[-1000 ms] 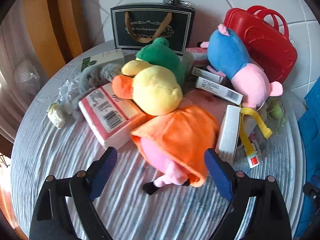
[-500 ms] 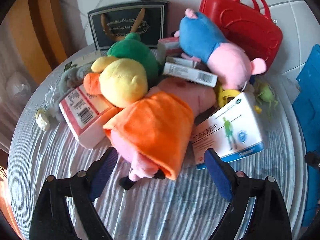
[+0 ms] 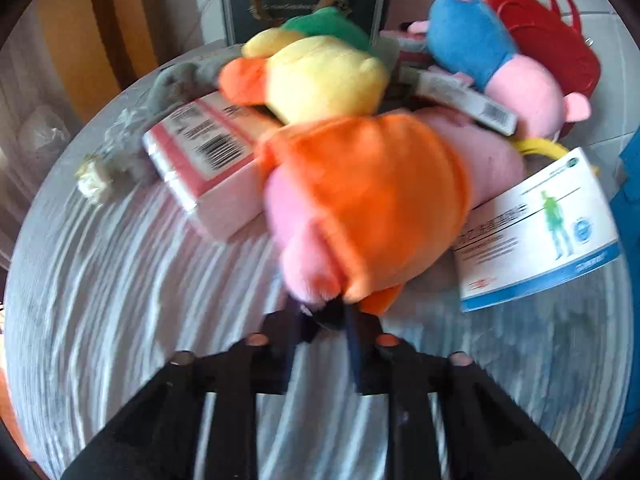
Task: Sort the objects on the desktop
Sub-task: 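Grasp the pink pig plush in orange dress with both grippers together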
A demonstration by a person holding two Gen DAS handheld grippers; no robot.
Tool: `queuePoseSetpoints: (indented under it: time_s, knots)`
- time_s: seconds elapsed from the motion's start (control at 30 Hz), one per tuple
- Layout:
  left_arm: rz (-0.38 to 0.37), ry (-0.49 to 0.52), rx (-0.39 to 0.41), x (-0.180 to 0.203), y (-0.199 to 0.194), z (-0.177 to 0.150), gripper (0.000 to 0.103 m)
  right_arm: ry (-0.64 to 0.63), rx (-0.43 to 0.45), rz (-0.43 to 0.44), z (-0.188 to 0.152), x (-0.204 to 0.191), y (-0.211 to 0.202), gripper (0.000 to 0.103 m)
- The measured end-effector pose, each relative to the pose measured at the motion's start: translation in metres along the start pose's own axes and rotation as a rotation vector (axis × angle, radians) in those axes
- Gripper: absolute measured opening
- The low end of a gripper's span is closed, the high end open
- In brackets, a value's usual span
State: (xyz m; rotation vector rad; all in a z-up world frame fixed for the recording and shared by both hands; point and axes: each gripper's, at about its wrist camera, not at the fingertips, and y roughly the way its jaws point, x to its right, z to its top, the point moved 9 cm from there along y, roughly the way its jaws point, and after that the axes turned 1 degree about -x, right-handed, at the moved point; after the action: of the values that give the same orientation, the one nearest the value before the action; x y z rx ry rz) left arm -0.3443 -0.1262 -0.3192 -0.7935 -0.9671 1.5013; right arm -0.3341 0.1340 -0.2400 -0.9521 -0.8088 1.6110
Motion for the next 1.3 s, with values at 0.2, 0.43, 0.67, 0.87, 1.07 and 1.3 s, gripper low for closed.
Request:
queuePoseSetpoints:
  time_s: [0.2, 0.43, 0.67, 0.87, 1.07, 1.3]
  knots:
    - [0.026, -0.047, -0.045, -0.074, -0.011, -0.026, 0.01, -0.081, 0.026, 0.004, -0.002, -0.053, -0.006, 0.091]
    - [-0.14, 0.032, 0.001, -0.041, -0.049, -0.015, 0.064, -0.02, 0.017, 0.033, -0.016, -0.097, -0.005, 0.059]
    - [-0.186, 0.077, 0.126, 0.01, -0.051, 0.026, 0.087, 0.058, 0.037, 0.012, -0.016, -0.096, 0.006, 0.059]
    - [-0.141, 0.042, 0.063, 0.036, 0.031, 0.032, 0.087, 0.033, 0.091, 0.021, -0.002, -0.086, 0.011, 0.059]
    - [-0.153, 0.044, 0.068, 0.015, 0.045, 0.024, 0.053, -0.082, 0.192, 0.103, 0.024, -0.125, -0.006, 0.056]
    - [-0.077, 0.012, 0.028, -0.062, 0.054, 0.014, 0.041, -0.139, 0.061, 0.169, 0.037, -0.158, 0.057, 0.051]
